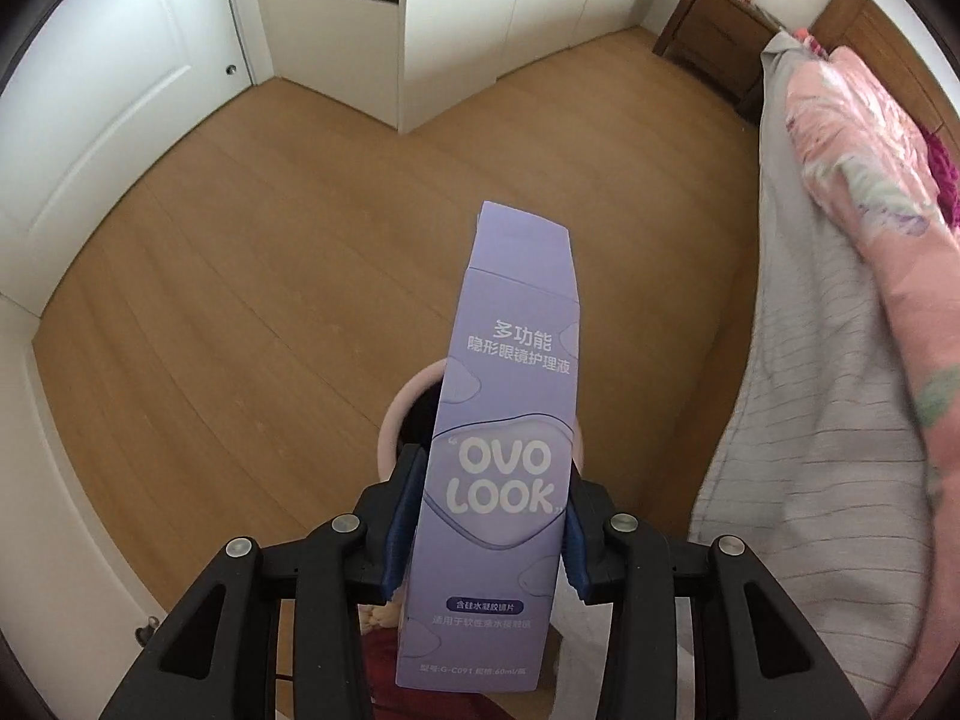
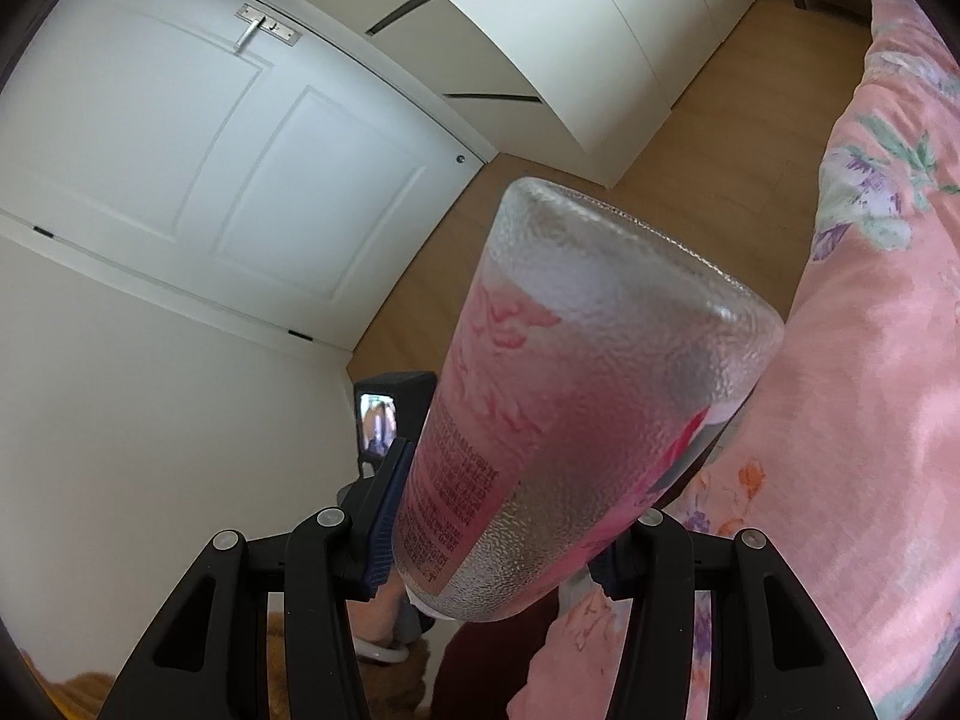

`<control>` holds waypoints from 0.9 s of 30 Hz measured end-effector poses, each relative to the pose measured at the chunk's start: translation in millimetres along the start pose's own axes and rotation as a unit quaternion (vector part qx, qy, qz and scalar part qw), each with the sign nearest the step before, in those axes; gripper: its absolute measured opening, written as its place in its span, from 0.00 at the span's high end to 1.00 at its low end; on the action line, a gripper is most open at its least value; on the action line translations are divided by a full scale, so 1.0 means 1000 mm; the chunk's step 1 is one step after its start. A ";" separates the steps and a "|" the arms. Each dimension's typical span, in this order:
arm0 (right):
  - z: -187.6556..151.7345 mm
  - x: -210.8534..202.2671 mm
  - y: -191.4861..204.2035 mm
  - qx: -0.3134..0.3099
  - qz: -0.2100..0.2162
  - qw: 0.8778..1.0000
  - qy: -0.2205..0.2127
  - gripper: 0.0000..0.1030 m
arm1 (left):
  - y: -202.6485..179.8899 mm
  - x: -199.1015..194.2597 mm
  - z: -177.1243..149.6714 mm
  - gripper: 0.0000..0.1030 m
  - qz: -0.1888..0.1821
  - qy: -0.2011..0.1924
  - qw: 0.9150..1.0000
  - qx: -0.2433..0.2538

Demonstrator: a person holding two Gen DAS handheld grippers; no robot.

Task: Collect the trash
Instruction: 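Carry both items to the pink bin and drop the box from the left tool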

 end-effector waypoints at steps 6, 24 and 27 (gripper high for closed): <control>0.004 0.006 -0.004 0.005 -0.004 1.000 0.005 0.51 | 0.003 0.027 0.005 0.59 -0.001 0.020 1.000 0.004; 0.035 0.093 0.009 -0.021 -0.041 0.993 0.112 0.51 | 0.053 0.020 -0.003 0.00 0.028 -0.022 0.999 -0.025; 0.041 0.110 0.008 -0.027 -0.053 0.990 0.129 0.51 | 0.067 0.023 -0.009 0.00 0.019 -0.021 0.998 -0.047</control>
Point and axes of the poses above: each gripper's, at about its wrist camera, not at the fingertips, and x roughly the way its jaws point, y to its left, z to its top, the point moved 6 cm from there along x, roughly the way its jaws point, and after that the axes turned 11 degrees about y, right-handed, at the moved point
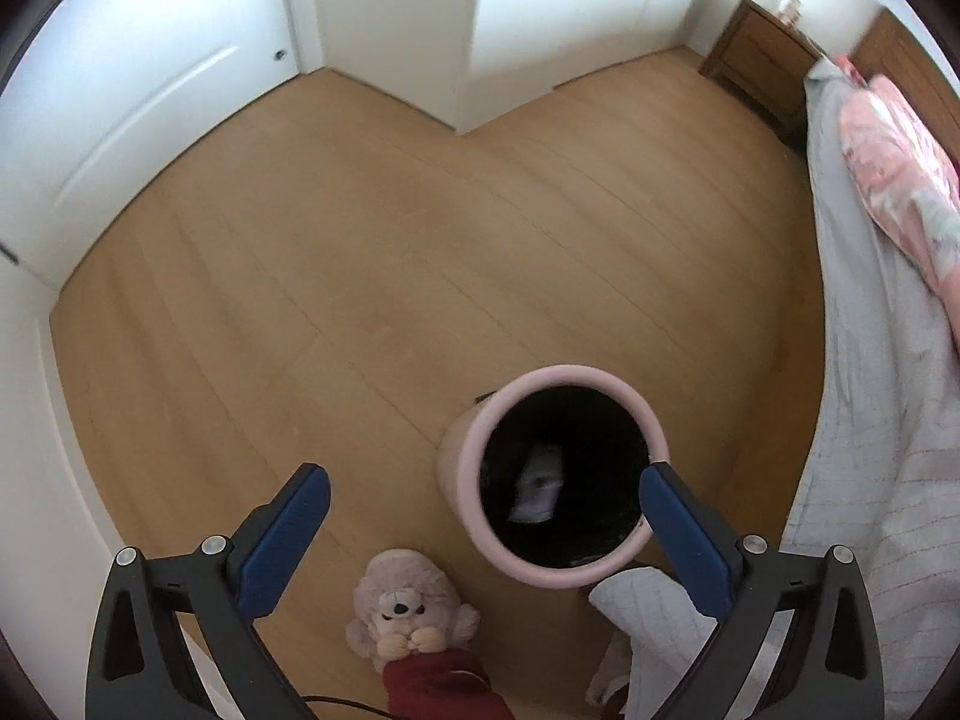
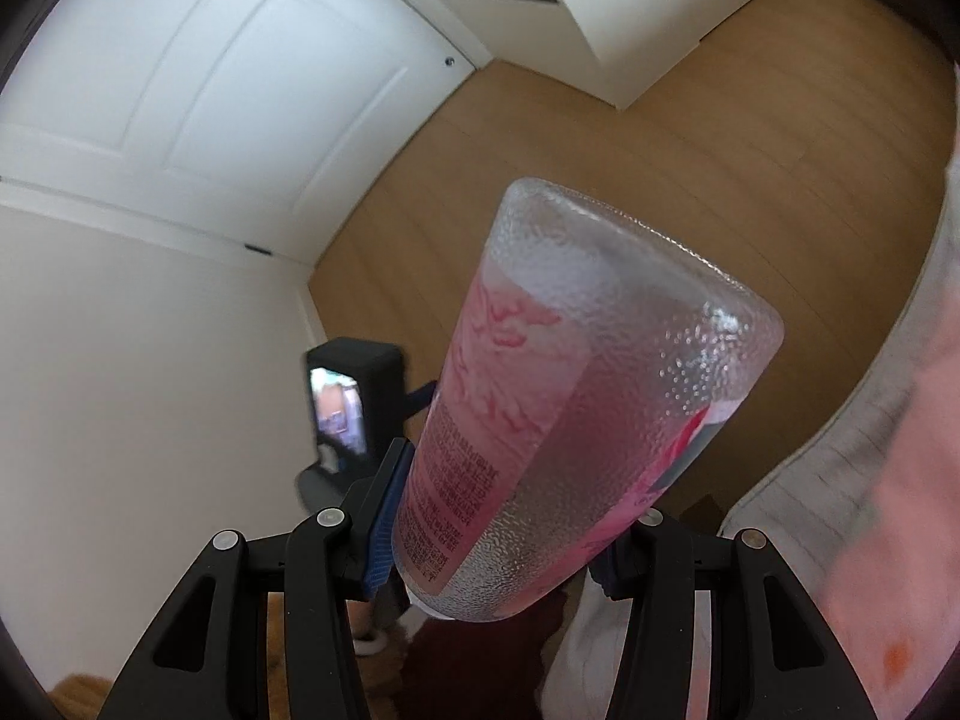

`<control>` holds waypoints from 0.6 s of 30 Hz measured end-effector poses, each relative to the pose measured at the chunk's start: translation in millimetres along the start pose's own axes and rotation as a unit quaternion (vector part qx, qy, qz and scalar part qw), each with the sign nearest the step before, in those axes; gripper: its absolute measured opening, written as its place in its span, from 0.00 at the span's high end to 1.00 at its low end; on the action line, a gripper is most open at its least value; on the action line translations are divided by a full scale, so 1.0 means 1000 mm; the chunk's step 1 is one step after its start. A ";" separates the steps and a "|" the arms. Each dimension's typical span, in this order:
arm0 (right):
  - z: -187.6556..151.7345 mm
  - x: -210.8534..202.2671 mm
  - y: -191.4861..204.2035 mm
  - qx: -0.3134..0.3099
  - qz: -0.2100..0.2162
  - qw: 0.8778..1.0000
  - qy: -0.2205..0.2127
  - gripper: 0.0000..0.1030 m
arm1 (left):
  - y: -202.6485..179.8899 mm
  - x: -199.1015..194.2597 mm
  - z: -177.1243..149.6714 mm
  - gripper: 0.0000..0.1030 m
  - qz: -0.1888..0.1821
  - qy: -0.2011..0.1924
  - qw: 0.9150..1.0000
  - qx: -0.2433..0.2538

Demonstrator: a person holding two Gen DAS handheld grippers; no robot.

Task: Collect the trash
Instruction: 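Carry both items to the pink bin and drop the box from the left tool, then open the right tool over the pink bin to drop the bottle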

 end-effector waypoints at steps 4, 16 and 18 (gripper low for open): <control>0.003 0.025 -0.004 0.005 -0.023 0.999 0.036 0.51 | 0.014 -0.004 -0.007 0.00 0.010 -0.006 1.000 -0.017; 0.007 0.074 -0.018 -0.012 -0.094 0.991 0.095 0.22 | 0.044 -0.012 -0.020 0.00 0.014 -0.009 0.999 -0.046; 0.011 0.069 -0.023 -0.010 -0.101 0.992 0.081 0.21 | 0.041 -0.011 -0.023 0.00 0.012 -0.009 0.999 -0.044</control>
Point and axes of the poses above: each gripper's, at about its wrist camera, not at the fingertips, and x roughly the way its jaws point, y to its left, z to its top, the point moved 6 cm from there along x, roughly the way its jaws point, and after that the axes turned 11 degrees about y, right-handed, at the moved point
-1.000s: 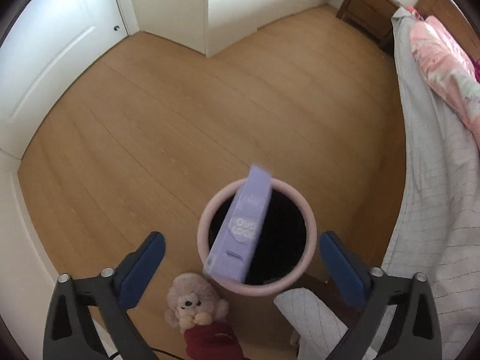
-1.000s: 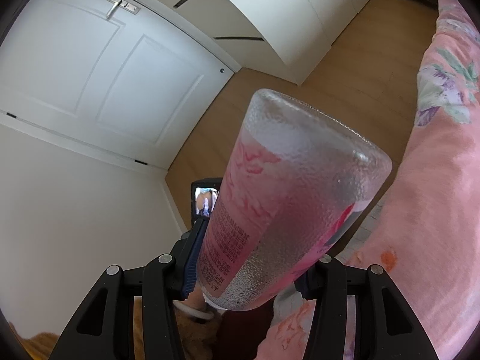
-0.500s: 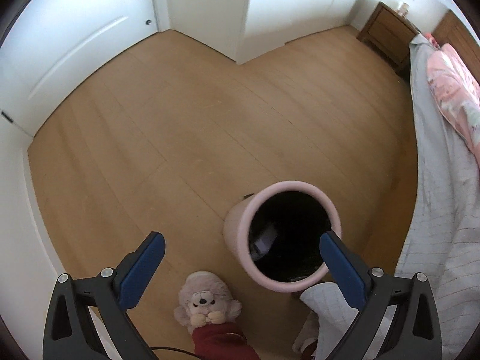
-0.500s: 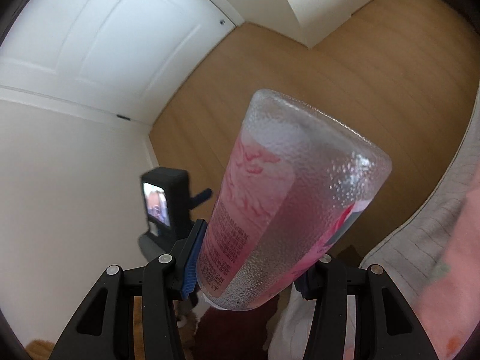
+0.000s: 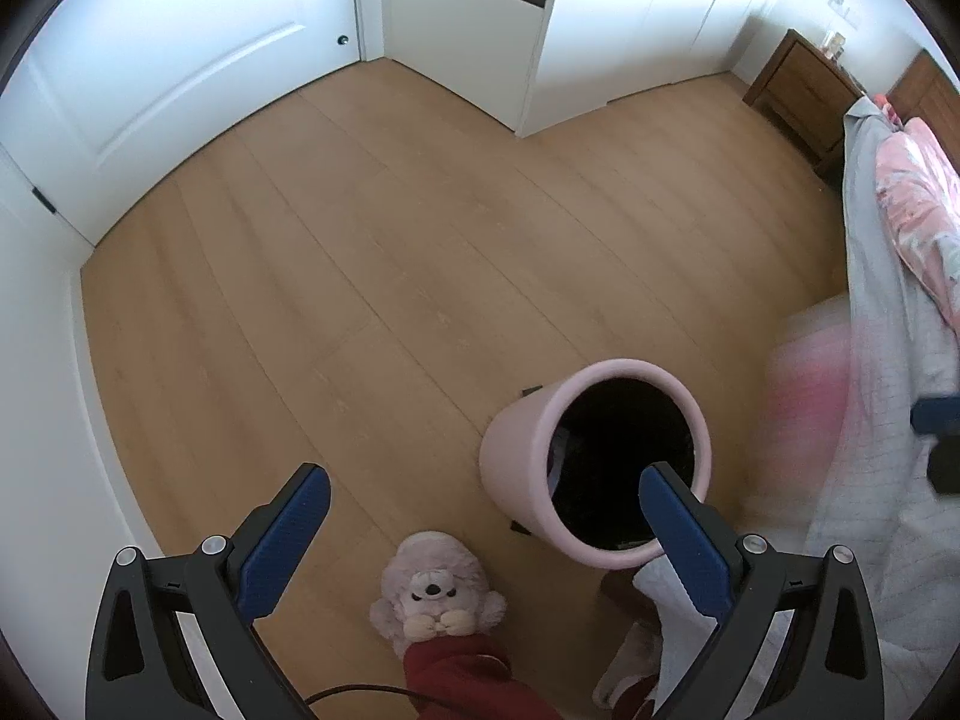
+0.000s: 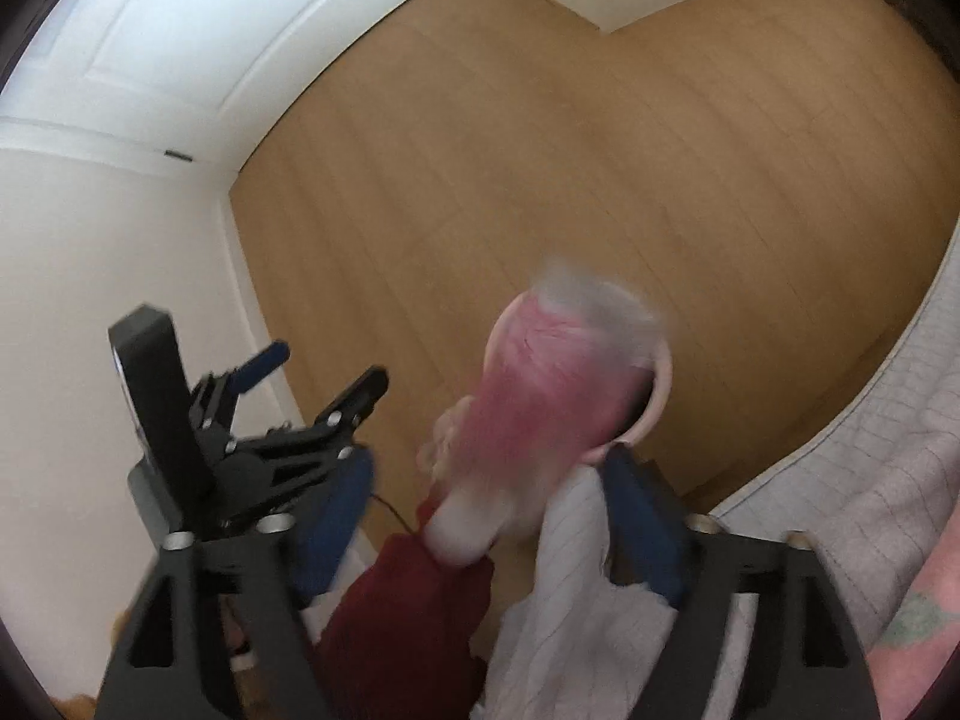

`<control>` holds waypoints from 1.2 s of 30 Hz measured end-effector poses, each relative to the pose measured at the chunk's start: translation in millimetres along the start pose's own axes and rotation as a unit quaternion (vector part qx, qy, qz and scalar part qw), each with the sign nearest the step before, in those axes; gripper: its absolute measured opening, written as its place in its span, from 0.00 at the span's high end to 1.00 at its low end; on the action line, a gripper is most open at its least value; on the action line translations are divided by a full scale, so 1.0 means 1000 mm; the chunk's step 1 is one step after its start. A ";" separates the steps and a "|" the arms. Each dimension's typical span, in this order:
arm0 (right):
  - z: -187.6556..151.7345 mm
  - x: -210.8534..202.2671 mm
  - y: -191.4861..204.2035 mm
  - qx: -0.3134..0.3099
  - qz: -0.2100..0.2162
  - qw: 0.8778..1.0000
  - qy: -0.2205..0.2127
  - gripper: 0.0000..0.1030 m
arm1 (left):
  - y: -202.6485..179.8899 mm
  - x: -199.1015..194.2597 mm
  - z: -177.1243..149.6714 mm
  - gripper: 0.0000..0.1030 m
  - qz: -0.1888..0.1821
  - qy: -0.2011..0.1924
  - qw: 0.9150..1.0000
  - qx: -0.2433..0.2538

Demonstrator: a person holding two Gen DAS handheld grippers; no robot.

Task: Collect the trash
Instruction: 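Open the right tool over the pink bin to drop the bottle, then swing both tools back to the bed and grasp the plastic wrapper with the right tool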

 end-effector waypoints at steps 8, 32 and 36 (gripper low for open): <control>-0.016 -0.061 -0.008 0.003 0.007 0.997 -0.072 0.21 | -0.018 -0.023 -0.003 0.00 0.001 -0.034 0.999 0.029; -0.367 -0.280 -0.196 0.230 -0.040 0.893 -0.385 0.20 | -0.270 -0.229 -0.082 0.00 -0.073 -0.186 0.936 0.290; -0.446 -0.296 -0.256 0.337 -0.097 0.841 -0.412 0.14 | -0.345 -0.259 -0.106 0.00 -0.120 -0.185 0.902 0.370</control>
Point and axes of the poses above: each gripper's, at about its wrist camera, not at the fingertips, and x roughly the way its jaws point, y to its left, z to its top, the point moved 6 cm from there along x, roughly the way its jaws point, and after that the axes turned 11 degrees about y, right-handed, at the moved point
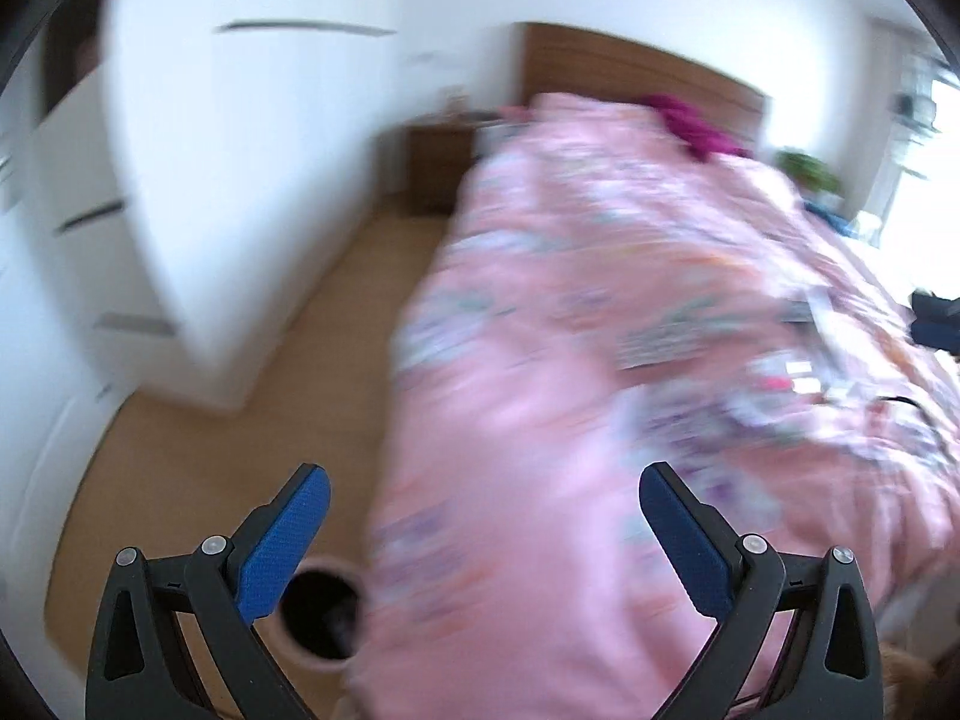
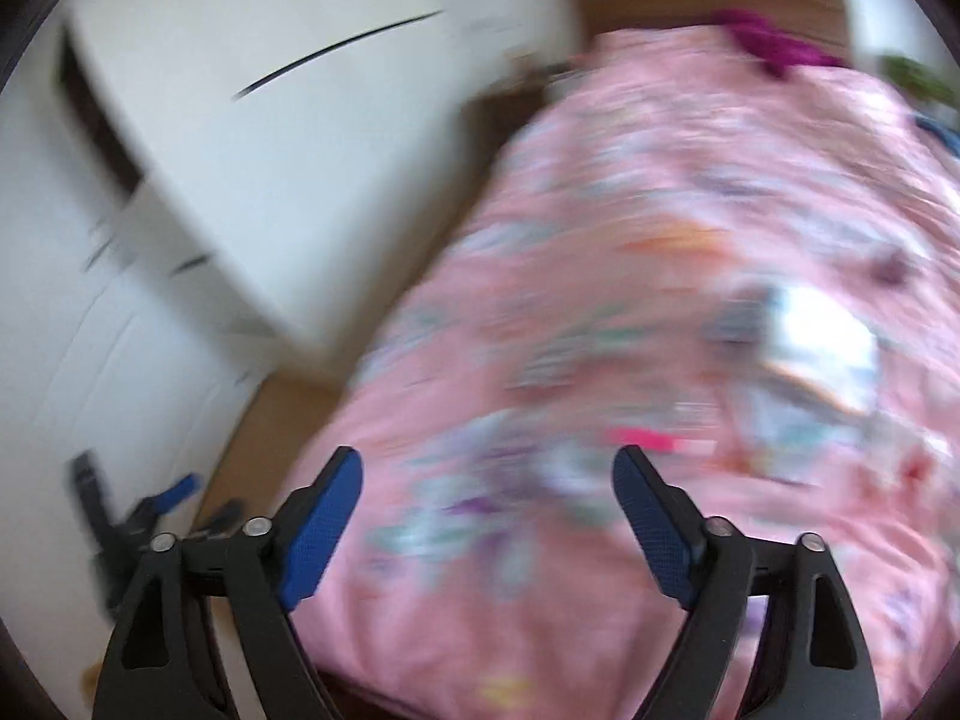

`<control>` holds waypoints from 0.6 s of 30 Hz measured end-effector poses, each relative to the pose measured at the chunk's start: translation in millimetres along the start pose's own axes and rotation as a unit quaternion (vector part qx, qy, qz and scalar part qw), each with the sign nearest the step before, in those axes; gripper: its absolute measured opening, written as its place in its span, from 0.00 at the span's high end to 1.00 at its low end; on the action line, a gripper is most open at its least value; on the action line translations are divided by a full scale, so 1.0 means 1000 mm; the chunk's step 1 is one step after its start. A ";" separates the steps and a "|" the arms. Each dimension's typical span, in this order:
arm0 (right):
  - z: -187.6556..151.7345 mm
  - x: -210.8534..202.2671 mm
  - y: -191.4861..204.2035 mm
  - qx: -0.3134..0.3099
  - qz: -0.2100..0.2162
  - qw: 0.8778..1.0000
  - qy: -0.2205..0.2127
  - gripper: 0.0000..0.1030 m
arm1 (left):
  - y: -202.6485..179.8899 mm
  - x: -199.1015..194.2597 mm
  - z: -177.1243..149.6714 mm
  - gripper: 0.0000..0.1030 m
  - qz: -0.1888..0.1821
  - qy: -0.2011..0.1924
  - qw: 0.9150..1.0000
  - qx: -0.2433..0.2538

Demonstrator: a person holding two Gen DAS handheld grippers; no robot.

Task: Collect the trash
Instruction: 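Swing both tools back to the bed and grasp the plastic wrapper with the right tool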

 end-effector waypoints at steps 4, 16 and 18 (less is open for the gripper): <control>-0.005 -0.013 -0.076 0.049 -0.057 0.997 0.002 0.14 | -0.074 0.014 0.040 0.00 -0.057 0.014 0.996 0.063; -0.009 0.049 -0.094 0.062 0.095 0.989 0.093 0.14 | -0.171 0.090 0.041 0.00 -0.084 0.089 0.985 0.119; 0.001 0.084 -0.087 0.075 0.104 0.985 0.116 0.14 | -0.159 0.097 0.037 0.00 -0.072 0.100 0.986 0.114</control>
Point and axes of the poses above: each gripper's, at about its wrist camera, not at the fingertips, and x roughly the way its jaws point, y to its left, z to its top, the point moved 6 cm from there along x, roughly the way its jaws point, and after that the axes turned 11 degrees about y, right-handed, at the moved point
